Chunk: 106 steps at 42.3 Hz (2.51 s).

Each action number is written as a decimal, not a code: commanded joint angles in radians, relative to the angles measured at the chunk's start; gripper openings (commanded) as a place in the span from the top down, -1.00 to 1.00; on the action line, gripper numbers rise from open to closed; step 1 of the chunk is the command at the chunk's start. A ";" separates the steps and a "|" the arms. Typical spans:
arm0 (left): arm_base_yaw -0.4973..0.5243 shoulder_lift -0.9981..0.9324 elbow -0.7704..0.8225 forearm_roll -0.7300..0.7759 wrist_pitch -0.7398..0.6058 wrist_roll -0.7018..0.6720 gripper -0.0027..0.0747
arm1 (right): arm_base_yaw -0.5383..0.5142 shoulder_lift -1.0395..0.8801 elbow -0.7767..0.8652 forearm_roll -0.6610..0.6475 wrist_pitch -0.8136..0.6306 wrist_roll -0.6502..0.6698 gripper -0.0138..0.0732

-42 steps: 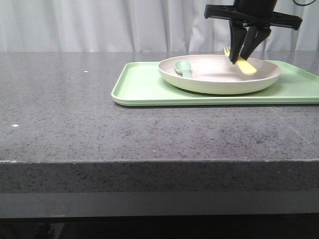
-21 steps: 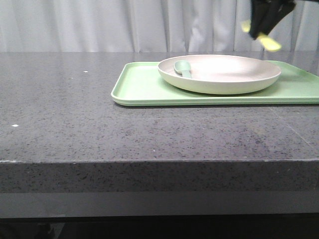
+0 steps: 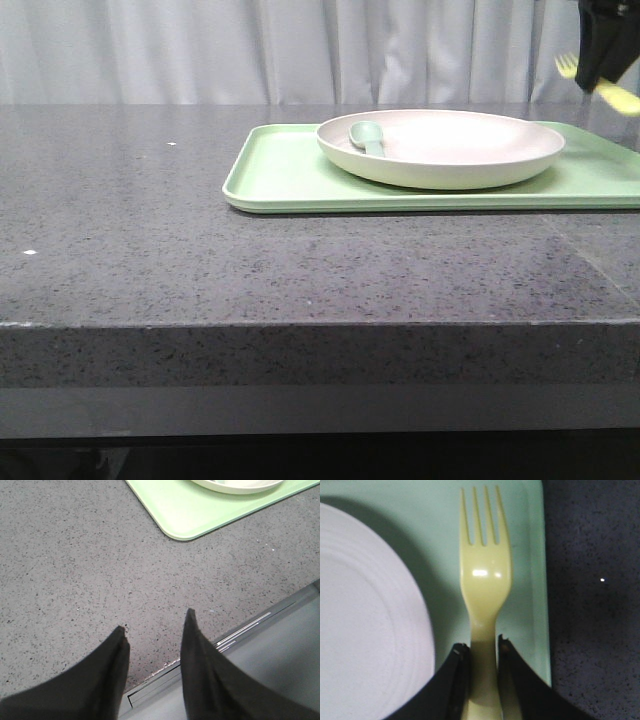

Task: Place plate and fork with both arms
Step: 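Lift the fork with the right gripper and carry it beside the plate, then lower the fork onto the tray and open the right gripper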

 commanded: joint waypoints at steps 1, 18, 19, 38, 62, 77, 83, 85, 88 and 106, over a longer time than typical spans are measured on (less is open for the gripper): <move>0.003 -0.004 -0.028 -0.021 -0.062 0.002 0.29 | -0.020 -0.066 0.009 -0.006 0.085 -0.020 0.44; 0.003 -0.004 -0.028 -0.021 -0.062 0.002 0.29 | -0.018 -0.014 0.083 0.008 0.051 -0.036 0.44; 0.003 -0.004 -0.028 -0.021 -0.062 0.002 0.29 | -0.018 -0.009 0.083 0.010 0.051 -0.039 0.44; 0.003 -0.004 -0.028 -0.021 -0.062 0.002 0.29 | -0.017 0.003 0.083 0.010 0.042 -0.046 0.01; 0.003 -0.004 -0.028 -0.021 -0.062 0.002 0.29 | 0.023 -0.149 0.096 0.010 0.088 -0.065 -0.08; 0.003 -0.004 -0.028 -0.021 -0.062 0.002 0.29 | 0.164 -0.399 0.239 0.010 0.015 -0.067 -0.08; 0.003 -0.004 -0.028 -0.021 -0.062 0.002 0.29 | 0.197 -0.531 0.370 0.010 -0.060 -0.067 -0.08; 0.003 -0.004 -0.028 -0.021 -0.062 0.002 0.29 | 0.203 -0.573 0.414 0.010 -0.096 -0.067 -0.08; 0.003 -0.004 -0.028 -0.021 -0.062 0.002 0.29 | 0.209 -0.644 0.486 0.010 -0.148 -0.068 -0.08; 0.003 -0.004 -0.028 -0.021 -0.062 0.002 0.29 | 0.209 -0.998 0.832 -0.026 -0.223 -0.078 -0.08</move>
